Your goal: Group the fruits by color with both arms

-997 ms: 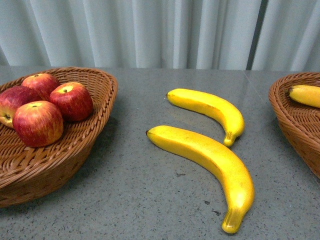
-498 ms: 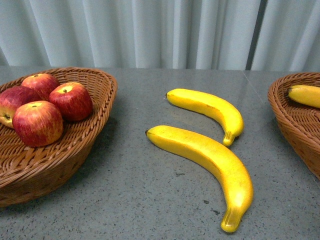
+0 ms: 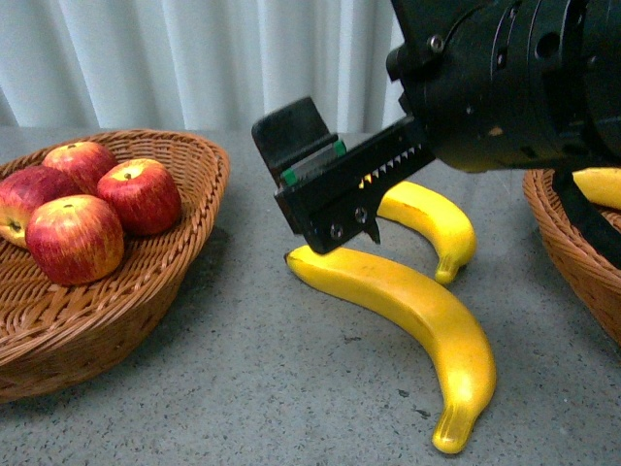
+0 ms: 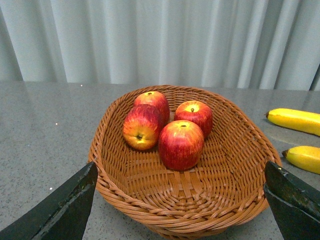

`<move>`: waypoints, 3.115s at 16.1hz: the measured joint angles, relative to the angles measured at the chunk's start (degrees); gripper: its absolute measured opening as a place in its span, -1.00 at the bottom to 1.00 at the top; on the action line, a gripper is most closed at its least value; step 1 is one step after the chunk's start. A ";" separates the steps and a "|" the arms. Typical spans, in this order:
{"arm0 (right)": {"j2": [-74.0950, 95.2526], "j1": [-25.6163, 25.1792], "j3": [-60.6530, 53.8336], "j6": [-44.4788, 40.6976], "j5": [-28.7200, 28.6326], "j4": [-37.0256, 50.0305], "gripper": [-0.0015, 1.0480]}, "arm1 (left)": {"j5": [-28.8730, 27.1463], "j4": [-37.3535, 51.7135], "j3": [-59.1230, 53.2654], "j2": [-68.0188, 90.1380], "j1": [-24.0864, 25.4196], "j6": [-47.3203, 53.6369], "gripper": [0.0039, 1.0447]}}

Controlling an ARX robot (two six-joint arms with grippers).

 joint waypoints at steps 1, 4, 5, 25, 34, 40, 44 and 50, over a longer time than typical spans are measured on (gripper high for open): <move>0.00 0.31 -0.13 -1.01 -0.24 -2.54 0.87 | 0.02 0.02 0.00 0.00 0.00 0.00 0.88; 3.28 0.55 -2.40 -5.49 0.26 -6.71 0.87 | 0.00 0.00 0.00 0.00 0.00 0.02 0.88; 4.24 0.46 -2.40 -5.92 0.26 -7.48 0.87 | 0.04 0.00 0.00 0.00 0.00 0.02 0.88; -5.92 -22.60 2.05 10.78 -16.76 -8.72 -0.35 | 0.02 0.00 0.00 0.00 0.00 0.02 0.88; -6.14 -33.07 -0.11 -1.64 -14.64 -12.68 -0.35 | 0.00 0.00 0.00 0.00 0.00 0.02 0.88; -7.10 -38.14 -2.03 -10.64 -14.53 -12.98 -0.35 | 0.02 0.02 0.00 0.00 0.00 0.02 0.88; -8.26 -42.10 -3.76 -21.40 -16.66 -16.02 0.16 | 0.04 0.02 0.00 0.00 0.00 0.02 0.88; 21.53 -12.15 27.50 -5.55 -14.05 -16.87 0.87 | 0.02 0.00 0.00 0.00 0.00 0.02 0.88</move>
